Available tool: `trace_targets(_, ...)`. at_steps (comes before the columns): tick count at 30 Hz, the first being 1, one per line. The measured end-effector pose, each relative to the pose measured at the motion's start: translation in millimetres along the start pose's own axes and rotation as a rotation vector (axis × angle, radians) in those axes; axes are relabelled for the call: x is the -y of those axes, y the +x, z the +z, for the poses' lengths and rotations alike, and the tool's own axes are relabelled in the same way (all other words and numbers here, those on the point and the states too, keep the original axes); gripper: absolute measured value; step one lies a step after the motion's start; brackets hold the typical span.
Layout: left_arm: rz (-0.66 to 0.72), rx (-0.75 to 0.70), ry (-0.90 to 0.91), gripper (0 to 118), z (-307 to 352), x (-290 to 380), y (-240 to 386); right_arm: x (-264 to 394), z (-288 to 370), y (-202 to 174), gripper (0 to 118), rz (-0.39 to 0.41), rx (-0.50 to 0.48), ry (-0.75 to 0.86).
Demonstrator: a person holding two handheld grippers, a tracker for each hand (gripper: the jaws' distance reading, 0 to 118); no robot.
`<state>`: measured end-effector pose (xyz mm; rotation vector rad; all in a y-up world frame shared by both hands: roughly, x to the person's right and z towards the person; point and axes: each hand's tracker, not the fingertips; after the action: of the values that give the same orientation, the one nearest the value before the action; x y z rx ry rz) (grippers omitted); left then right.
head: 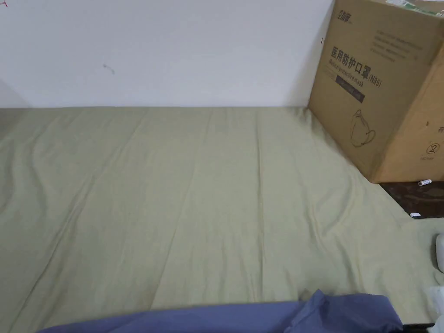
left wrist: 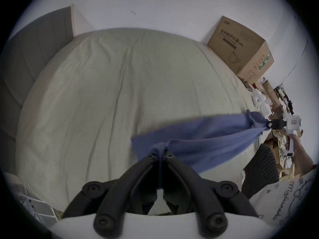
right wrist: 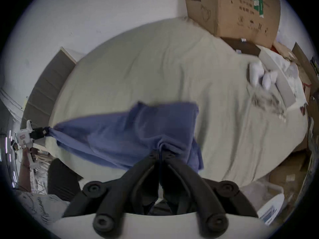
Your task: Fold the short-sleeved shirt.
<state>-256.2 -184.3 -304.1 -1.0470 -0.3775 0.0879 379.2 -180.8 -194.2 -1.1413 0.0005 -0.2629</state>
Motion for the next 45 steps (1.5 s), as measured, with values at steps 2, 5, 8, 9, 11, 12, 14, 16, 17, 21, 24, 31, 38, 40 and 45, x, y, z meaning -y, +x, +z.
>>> trace_targets(2, 0.023, -0.016, -0.025, 13, -8.1, 16.0, 2.0, 8.6, -17.5, 3.1, 1, 0.002, 0.011, -0.007)
trace_targets(5, 0.016, -0.103, -0.034, 59, -15.2, 27.1, 1.7, 13.2, -38.1, 13.0, 39, -0.023, 0.043, -0.011)
trace_targets(8, 0.042, -0.103, 0.002, 118, -6.8, 28.0, 1.8, 10.8, -35.4, 9.4, 113, 0.008, 0.082, 0.001)
trace_targets(9, 0.063, -0.091, 0.016, 114, -0.1, 27.3, 2.5, 8.4, -28.3, 4.8, 115, 0.027, 0.099, 0.024)
trace_targets(11, 0.090, -0.029, 0.096, 114, 21.2, 21.2, 11.8, -2.1, -11.2, 3.7, 115, 0.035, 0.073, 0.111)
trace_targets(12, 0.097, -0.013, 0.120, 114, 30.6, 16.7, 18.9, -7.7, -0.2, -1.3, 115, 0.030, 0.066, 0.146)
trace_targets(14, 0.073, 0.003, 0.202, 114, 51.0, 6.1, 38.7, -16.5, 25.3, -15.3, 115, 0.020, 0.036, 0.255)
trace_targets(16, 0.054, 0.011, 0.286, 114, 61.9, -5.9, 53.9, -27.6, 45.8, -30.8, 115, 0.008, 0.010, 0.370)
trace_targets(17, 0.055, 0.001, 0.319, 115, 65.5, -10.8, 61.5, -32.6, 53.1, -38.8, 114, 0.004, -0.008, 0.407)
trace_targets(21, 0.066, 0.025, 0.472, 91, 73.0, -23.7, 94.1, -41.2, 73.5, -76.0, 86, 0.021, -0.035, 0.588)
trace_targets(24, 0.054, -0.018, 0.490, 0, 69.8, -30.7, 113.5, -44.8, 76.6, -93.4, 0, -0.002, -0.044, 0.629)
trace_targets(31, 0.059, 0.013, 0.364, 0, 61.9, -39.7, 78.9, -44.0, 79.5, -88.6, 0, -0.039, -0.121, 0.587)
trace_targets(38, 0.445, 0.294, 0.090, 57, 6.4, -5.0, -61.4, -31.8, 63.3, -83.6, 0, 0.004, -0.036, 0.474)
trace_targets(40, 0.495, 0.254, 0.079, 96, -9.5, 11.6, -83.7, -28.0, 56.2, -83.9, 0, -0.013, -0.035, 0.449)
trace_targets(45, 0.651, 0.413, 0.136, 113, -33.9, 39.5, -95.3, -24.5, 43.1, -92.4, 0, -0.043, -0.042, 0.404)
